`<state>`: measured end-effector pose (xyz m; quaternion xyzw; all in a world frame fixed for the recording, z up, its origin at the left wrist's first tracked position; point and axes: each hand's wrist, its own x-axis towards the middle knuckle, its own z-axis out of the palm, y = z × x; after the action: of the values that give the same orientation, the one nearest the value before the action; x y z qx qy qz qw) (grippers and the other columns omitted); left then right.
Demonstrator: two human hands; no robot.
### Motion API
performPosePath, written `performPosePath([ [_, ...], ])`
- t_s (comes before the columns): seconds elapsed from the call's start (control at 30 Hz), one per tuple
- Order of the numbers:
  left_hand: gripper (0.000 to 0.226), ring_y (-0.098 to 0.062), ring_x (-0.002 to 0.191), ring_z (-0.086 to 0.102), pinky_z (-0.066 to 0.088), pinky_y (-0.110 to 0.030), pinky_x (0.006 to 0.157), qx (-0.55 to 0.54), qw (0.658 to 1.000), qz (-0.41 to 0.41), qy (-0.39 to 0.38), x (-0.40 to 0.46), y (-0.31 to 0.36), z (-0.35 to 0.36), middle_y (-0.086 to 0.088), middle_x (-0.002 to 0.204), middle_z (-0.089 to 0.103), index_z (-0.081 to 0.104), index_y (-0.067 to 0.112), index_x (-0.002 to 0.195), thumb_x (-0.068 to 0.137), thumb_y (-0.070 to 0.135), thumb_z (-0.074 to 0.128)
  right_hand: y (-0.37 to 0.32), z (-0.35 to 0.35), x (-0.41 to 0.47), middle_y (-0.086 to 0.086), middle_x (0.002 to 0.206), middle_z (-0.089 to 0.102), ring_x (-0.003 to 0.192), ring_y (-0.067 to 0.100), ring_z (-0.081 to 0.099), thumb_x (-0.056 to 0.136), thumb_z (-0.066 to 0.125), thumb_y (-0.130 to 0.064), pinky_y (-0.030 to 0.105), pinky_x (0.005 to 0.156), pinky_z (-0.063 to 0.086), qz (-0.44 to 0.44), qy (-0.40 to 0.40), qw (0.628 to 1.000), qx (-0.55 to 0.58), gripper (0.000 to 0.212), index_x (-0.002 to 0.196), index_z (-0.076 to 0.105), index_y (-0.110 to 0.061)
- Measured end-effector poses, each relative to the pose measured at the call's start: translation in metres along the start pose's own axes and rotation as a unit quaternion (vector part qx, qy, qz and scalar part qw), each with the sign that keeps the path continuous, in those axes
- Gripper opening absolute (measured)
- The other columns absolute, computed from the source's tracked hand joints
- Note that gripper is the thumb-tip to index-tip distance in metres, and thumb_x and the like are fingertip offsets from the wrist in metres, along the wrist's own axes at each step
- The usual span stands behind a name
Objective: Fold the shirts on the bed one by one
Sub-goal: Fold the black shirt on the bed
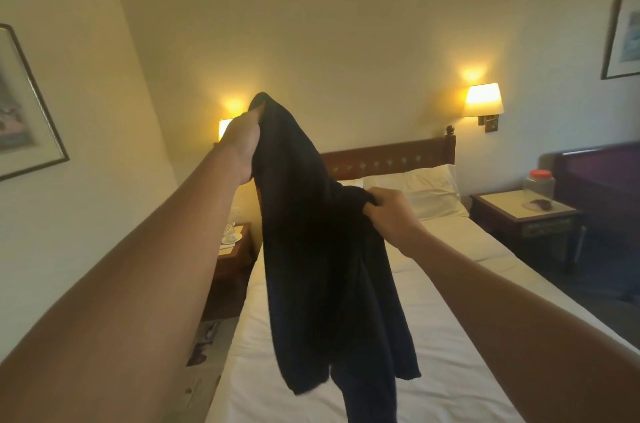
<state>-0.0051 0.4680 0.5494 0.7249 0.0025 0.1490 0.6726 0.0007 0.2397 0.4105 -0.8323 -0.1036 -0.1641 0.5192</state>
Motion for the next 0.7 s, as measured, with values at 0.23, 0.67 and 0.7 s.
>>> performPosePath([
  [0.23,0.04,-0.032,0.115,0.06,0.052,-0.049,0.099,0.264,0.963,0.056,-0.007,0.018,-0.019,-0.006,-0.011,0.125,0.065,0.059,0.016,0.131,0.093,0.027,0.052,-0.014,-0.012,0.018,0.022,0.083,0.069,0.071,0.028,0.066,0.093,0.064,-0.014,0.04,0.069,0.056,-0.047,0.03,0.998,-0.012,0.015,0.087,0.067,0.0],
  [0.67,0.038,-0.026,0.1,0.065,0.054,-0.041,0.092,0.427,0.859,0.073,-0.271,-0.043,-0.089,0.059,-0.003,0.1,0.069,0.065,0.017,0.11,0.083,0.04,0.079,-0.053,-0.023,0.015,0.0,0.065,0.061,0.066,0.022,0.062,0.074,0.07,-0.047,0.038,0.062,0.053,-0.096,-0.069,0.925,-0.36,0.034,0.068,0.063,-0.014],
  [0.7,0.026,-0.026,0.093,0.066,0.055,-0.038,0.083,0.443,0.857,0.108,-0.241,-0.043,-0.096,0.059,-0.002,0.092,0.068,0.065,0.017,0.103,0.086,0.033,0.075,-0.049,-0.026,0.014,0.0,0.067,0.061,0.066,0.021,0.06,0.075,0.072,-0.049,0.039,0.063,0.052,-0.093,-0.078,0.93,-0.348,0.036,0.07,0.064,-0.014],
])
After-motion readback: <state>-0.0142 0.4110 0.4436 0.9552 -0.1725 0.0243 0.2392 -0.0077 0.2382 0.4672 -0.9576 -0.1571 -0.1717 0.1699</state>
